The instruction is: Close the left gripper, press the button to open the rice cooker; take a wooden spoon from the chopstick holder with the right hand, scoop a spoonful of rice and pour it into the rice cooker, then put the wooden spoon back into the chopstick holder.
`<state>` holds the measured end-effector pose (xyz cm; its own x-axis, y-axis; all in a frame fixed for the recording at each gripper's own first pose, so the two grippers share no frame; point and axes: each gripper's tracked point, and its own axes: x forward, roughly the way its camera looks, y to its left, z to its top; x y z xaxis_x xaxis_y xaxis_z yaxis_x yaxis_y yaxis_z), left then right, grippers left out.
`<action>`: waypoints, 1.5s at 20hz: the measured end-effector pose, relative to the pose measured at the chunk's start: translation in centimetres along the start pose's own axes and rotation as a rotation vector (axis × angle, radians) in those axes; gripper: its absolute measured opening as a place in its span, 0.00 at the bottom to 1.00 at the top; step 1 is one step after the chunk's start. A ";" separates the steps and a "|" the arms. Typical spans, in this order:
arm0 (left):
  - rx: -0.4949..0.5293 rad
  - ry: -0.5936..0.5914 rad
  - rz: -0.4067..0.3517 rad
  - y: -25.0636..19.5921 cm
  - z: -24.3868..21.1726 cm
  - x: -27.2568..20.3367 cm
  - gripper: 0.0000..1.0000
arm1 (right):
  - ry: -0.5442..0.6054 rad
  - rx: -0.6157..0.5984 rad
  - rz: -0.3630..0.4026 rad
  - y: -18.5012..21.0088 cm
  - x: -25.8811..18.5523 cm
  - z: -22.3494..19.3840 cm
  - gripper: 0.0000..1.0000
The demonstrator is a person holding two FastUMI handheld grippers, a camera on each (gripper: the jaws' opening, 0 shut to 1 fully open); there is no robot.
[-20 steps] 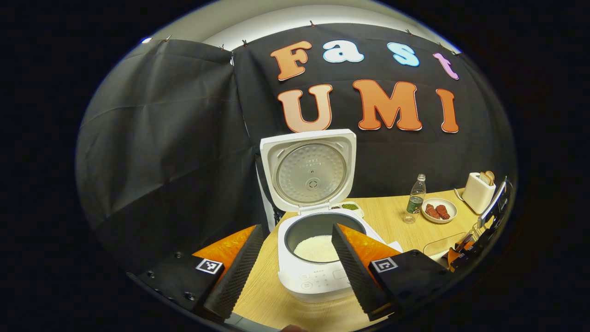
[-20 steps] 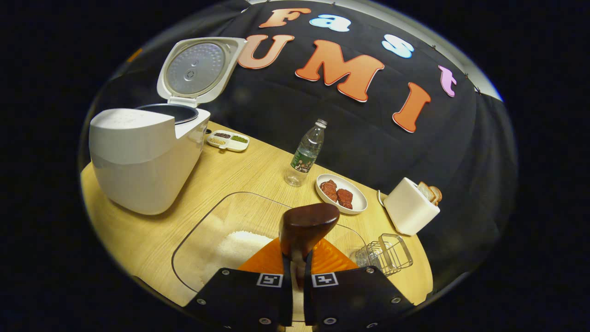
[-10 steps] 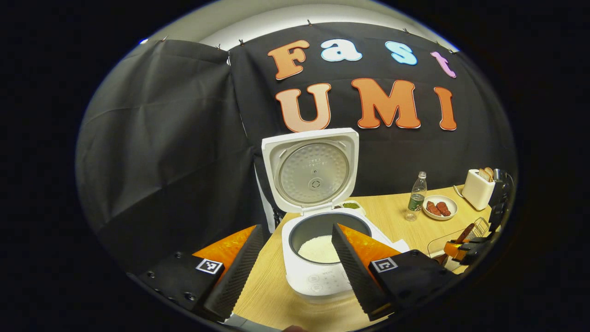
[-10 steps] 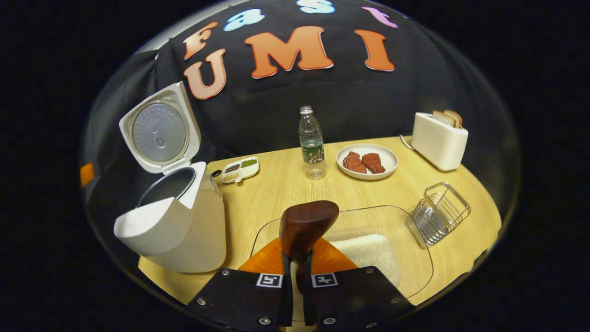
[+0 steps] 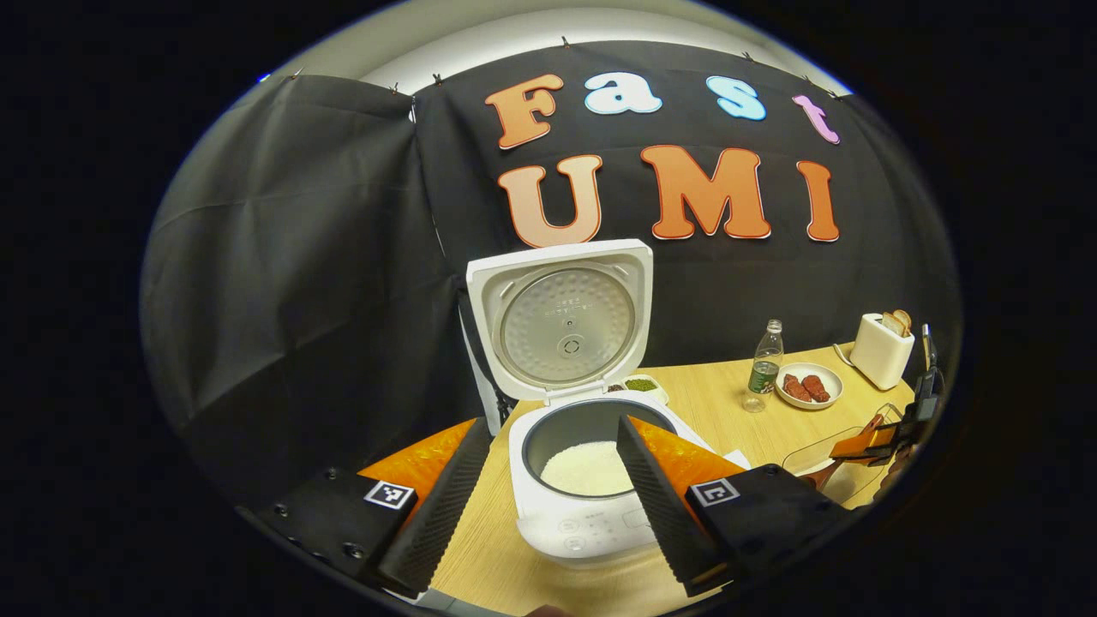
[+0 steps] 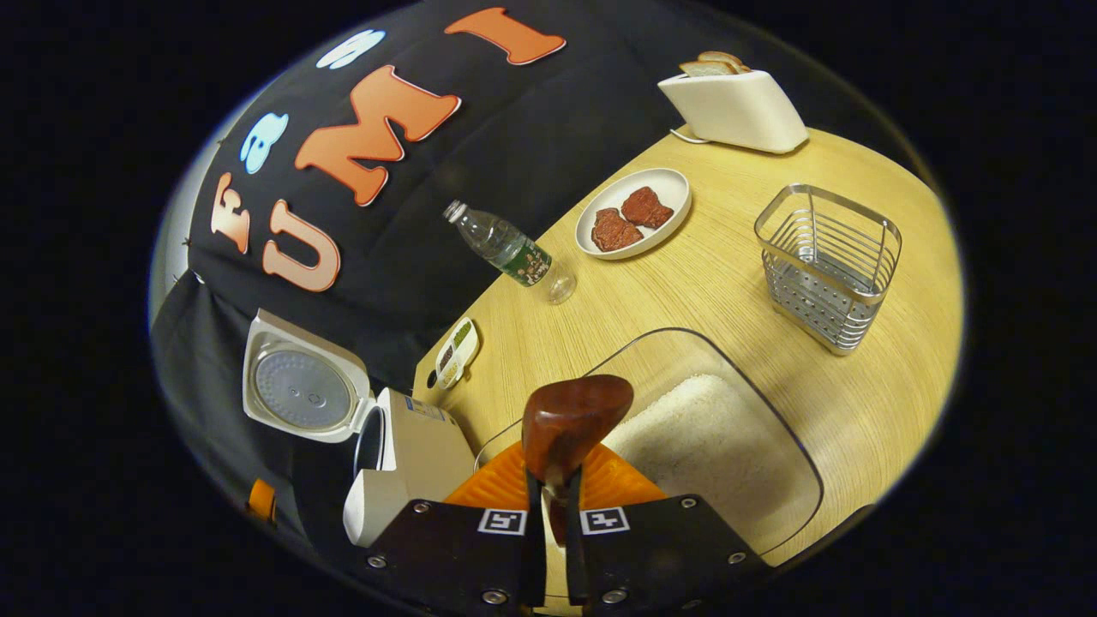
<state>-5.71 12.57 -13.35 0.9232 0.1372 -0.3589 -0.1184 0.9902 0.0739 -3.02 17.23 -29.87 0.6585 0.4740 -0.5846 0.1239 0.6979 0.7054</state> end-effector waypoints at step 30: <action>-0.068 0.016 0.125 7.0 -3.8 -1.9 0.99 | 0.130 0.248 0.452 22.6 1.2 3.2 0.08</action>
<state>-9.63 19.32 -15.67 0.8939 0.2590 -0.3658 -0.2569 0.9648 0.0555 2.91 31.85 -13.39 0.5911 0.7719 -0.2340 0.0309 0.2682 0.9629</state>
